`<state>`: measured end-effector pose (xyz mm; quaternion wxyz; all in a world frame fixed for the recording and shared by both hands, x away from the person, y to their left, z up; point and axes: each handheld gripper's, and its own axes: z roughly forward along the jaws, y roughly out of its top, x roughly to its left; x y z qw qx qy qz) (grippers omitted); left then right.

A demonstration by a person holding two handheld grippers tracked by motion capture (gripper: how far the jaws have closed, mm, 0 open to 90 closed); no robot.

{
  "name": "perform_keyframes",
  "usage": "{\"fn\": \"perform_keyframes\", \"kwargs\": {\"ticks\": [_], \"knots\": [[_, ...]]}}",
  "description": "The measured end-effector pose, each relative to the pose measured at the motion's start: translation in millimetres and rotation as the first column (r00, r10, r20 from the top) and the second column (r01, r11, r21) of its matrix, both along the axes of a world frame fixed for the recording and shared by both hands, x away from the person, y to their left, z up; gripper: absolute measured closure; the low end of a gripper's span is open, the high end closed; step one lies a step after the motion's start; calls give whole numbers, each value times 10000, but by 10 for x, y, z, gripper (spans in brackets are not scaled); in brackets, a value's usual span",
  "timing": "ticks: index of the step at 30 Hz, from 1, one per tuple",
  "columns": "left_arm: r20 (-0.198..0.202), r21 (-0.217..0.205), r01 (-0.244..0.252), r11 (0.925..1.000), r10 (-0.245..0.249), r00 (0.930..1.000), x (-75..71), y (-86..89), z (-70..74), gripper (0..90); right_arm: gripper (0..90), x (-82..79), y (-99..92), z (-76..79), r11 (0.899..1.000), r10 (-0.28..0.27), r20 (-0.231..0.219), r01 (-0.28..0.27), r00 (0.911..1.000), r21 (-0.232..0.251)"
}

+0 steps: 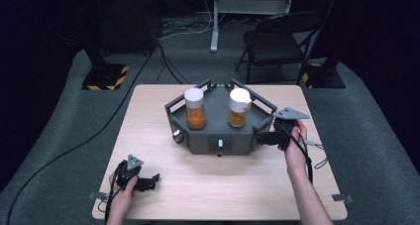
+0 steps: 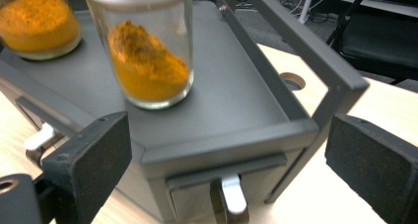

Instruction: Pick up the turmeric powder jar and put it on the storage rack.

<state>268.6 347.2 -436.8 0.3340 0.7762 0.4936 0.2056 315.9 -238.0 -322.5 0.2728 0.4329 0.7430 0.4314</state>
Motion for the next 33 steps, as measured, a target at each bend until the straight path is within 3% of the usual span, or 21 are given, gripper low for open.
{"fn": "perform_keyframes", "kwargs": {"ticks": [33], "knots": [[0, -2, -22, 10000, 22, 10000, -7, -7, 0, 0, 30, -403, -427, -774, 9982, -482, -408, 496, 9980, 343]]}}
